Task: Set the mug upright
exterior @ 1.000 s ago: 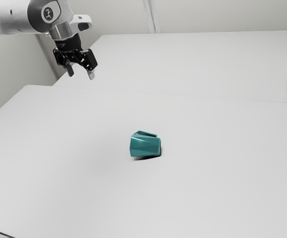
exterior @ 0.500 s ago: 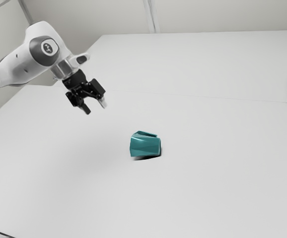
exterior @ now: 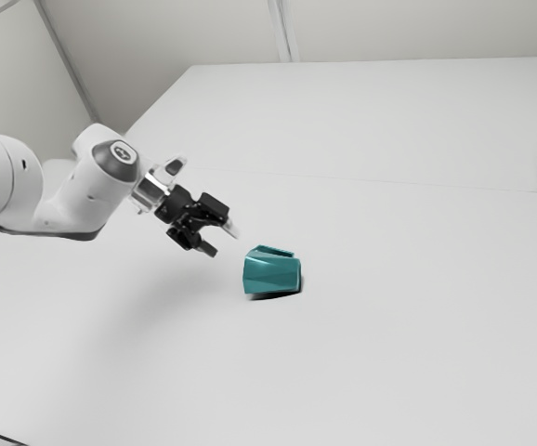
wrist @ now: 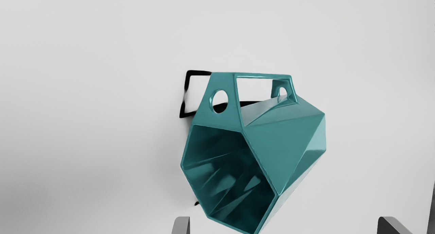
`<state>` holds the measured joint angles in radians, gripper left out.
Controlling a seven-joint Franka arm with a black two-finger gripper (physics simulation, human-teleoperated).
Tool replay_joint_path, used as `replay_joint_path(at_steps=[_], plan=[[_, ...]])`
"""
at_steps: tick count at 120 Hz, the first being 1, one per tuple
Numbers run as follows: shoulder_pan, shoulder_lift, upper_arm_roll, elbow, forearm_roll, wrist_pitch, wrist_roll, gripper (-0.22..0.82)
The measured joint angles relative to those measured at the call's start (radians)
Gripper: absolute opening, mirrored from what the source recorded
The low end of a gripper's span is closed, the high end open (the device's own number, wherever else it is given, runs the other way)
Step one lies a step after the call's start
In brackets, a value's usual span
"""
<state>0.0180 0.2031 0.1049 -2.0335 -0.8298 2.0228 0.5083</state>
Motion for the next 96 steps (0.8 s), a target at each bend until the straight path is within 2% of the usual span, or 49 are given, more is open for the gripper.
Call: replay_joint_path(at_steps=[49,69,96], plan=[[-0.013,0.056,-0.032,-0.028,-0.180,0.000,0.204,0.60],[-0.012,0.067,-0.036,-0.029,-0.222,-0.015,0.259,0.36],[-0.012,0.077,-0.036,-0.031,-0.266,-0.038,0.313,0.12]])
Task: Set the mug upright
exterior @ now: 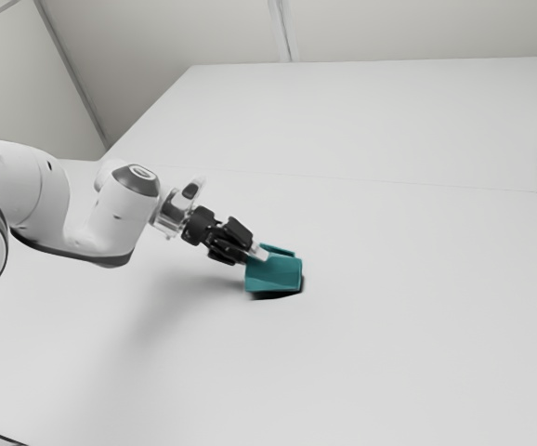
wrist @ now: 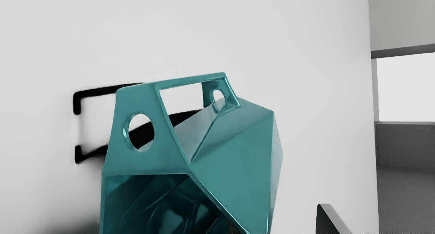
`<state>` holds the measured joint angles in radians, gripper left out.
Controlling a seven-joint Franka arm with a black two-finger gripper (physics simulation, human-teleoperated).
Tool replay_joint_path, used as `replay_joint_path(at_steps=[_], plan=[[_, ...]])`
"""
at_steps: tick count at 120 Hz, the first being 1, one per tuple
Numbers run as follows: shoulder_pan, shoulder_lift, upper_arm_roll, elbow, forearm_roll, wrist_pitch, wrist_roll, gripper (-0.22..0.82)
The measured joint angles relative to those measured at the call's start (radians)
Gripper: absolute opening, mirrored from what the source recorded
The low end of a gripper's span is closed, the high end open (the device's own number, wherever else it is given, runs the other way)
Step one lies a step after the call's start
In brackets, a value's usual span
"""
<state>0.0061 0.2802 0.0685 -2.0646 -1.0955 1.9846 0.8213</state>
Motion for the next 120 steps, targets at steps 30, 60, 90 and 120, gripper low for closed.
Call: replay_joint_path(at_steps=[30,60,90,120], plan=[[0.000,0.000,0.000,0.001,-0.013,-0.016,0.044,-0.11],[0.005,-0.023,0.005,0.001,-0.014,-0.047,0.075,-0.16],[0.006,-0.150,0.016,0.002,0.068,-0.100,0.092,-0.17],[0.012,-0.261,0.013,0.052,0.491,-0.092,0.009,-0.18]])
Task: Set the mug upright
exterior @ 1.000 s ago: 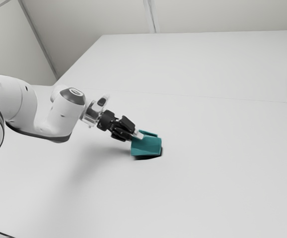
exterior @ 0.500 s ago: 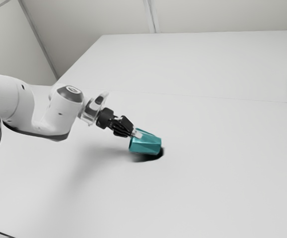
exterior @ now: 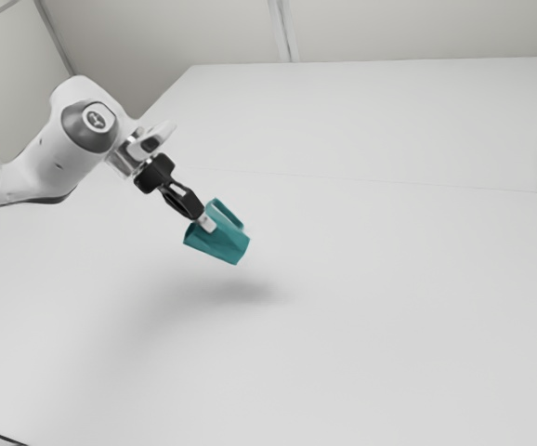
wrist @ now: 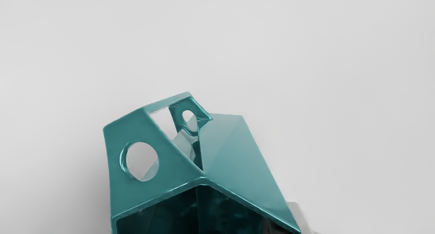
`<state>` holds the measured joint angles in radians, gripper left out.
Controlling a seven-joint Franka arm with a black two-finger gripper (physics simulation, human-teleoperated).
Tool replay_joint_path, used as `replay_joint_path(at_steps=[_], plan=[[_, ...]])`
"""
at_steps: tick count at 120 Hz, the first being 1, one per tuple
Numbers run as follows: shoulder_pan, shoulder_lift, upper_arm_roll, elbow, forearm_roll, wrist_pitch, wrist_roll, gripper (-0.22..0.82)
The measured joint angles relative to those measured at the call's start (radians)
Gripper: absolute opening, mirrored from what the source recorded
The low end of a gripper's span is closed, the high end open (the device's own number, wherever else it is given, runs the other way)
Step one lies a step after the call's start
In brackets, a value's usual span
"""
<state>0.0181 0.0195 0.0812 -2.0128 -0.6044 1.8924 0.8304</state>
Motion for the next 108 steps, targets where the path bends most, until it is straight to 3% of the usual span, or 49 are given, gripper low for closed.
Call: replay_joint_path(at_steps=[25,44,83,108], plan=[[0.014,-0.019,-0.021,0.076,0.371,0.034,-0.137,-0.18],[0.050,-0.019,-0.057,0.098,0.537,0.045,-0.257,-0.18],[0.089,0.008,-0.099,0.058,0.626,0.107,-0.458,-0.18],[-0.030,0.058,-0.101,0.039,0.632,0.146,-0.543,-0.18]])
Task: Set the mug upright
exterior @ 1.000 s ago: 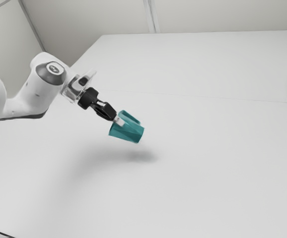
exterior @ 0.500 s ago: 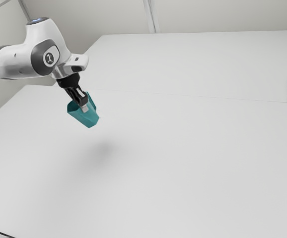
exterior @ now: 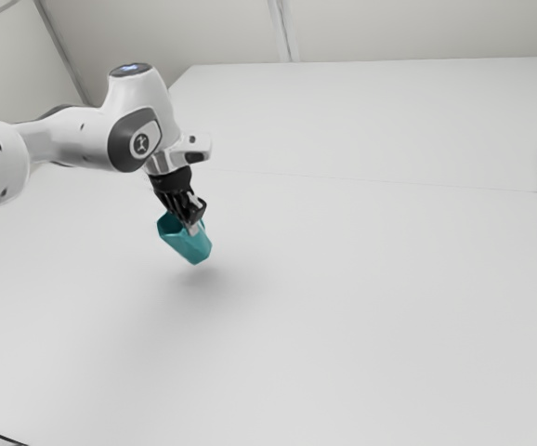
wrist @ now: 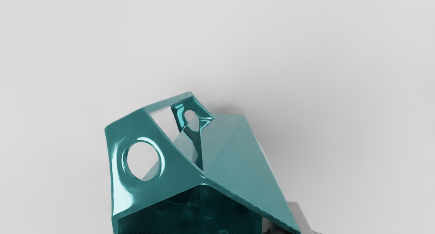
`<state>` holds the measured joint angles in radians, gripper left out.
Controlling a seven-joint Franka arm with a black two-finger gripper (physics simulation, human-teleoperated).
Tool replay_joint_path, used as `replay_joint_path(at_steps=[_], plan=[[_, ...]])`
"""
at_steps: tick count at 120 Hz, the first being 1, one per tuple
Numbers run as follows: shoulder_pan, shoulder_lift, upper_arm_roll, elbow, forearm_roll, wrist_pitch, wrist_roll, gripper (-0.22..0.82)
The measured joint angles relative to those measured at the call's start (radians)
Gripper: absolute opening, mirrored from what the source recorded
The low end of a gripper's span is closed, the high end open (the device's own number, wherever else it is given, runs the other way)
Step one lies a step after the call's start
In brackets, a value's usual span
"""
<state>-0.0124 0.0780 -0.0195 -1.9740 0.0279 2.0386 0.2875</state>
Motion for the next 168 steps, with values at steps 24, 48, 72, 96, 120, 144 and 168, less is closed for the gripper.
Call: replay_joint_path(at_steps=[24,48,72,96,120,144,168], plan=[[-0.018,0.026,0.000,-0.006,0.001,0.015,-0.059,-0.18],[-0.015,0.060,0.000,-0.007,0.002,0.021,-0.101,-0.18],[-0.015,0.093,0.000,-0.006,0.002,0.023,-0.132,-0.18],[-0.015,0.102,0.000,-0.005,-0.002,0.023,-0.152,0.07],[-0.018,0.069,0.000,0.001,-0.004,0.016,-0.163,0.39],[-0.016,0.036,0.011,0.088,-0.006,-0.061,-0.168,0.52],[-0.004,0.035,0.020,0.258,-0.005,-0.195,-0.171,0.57]])
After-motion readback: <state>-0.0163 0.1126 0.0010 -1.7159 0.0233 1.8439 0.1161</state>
